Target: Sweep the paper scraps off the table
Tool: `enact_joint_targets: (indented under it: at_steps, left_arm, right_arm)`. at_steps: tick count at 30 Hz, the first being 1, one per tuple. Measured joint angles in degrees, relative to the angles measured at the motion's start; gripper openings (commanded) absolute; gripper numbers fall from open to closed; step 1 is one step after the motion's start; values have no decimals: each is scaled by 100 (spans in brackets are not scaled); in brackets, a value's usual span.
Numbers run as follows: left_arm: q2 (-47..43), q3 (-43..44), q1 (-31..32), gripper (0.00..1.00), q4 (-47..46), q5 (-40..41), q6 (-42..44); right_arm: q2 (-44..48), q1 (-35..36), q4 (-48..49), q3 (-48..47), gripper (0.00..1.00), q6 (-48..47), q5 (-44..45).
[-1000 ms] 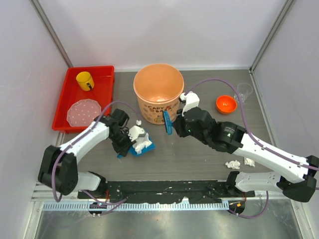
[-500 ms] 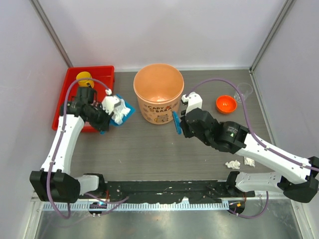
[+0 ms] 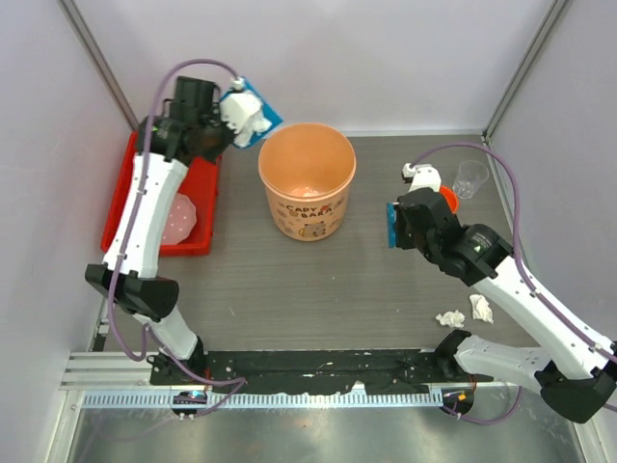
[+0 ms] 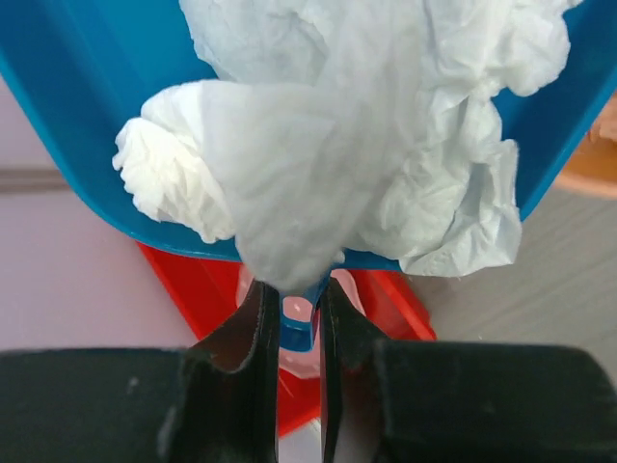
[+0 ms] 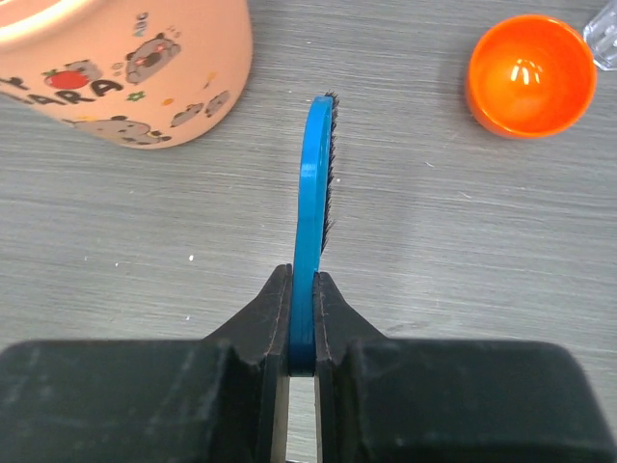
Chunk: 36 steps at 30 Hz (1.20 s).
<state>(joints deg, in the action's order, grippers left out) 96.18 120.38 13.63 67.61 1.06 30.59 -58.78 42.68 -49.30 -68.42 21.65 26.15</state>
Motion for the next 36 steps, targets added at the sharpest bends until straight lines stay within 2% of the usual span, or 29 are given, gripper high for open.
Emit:
enact_joint_targets:
  at_steps: [3,8,12,15,20,23,25,27,32,36]
  left_arm:
    - [197,205,1023,0,-380,1001,417]
    - [286,-787,2243,0,-1759,2861,1895]
    - [411,-1954,2559,0,-3473,4028,3550]
    - [409,-2732,2702,0,-4774,4538,4804]
    - [238,-3851,2951,0,-6894,4896,6570]
    - [59,-4214,3038,0,-7698,4953,7239]
    - [-15,-4210,3073,0,-7928,5016,7307]
    - [-140,-4035,3075,0,-7705,5095,6957]
    - [-752,-3008,3005,0,-5388,4837,4682]
    - [-1790,-3239,2868,0,-4345,4583,3368]
  right_arm:
    - [48,-345,-76,7,1,-101,-164]
    - [31,-647,-352,-42,1,-306,-282]
    - [-83,-828,-654,-345,1,-509,-199]
    - [-168,-940,-841,-632,1,-706,-24]
    - [-389,-1180,-1220,-977,1,-1091,557]
    - [-501,-1370,-1412,-992,1,-1373,911]
    - [-544,-1539,-1517,-946,1,-1622,1150]
    - [-549,-1696,-1582,-769,1,-1880,1508]
    - [-568,-2205,-1670,411,1,-2590,2079]
    - [-699,-2518,-1668,1543,1,-2999,2011]
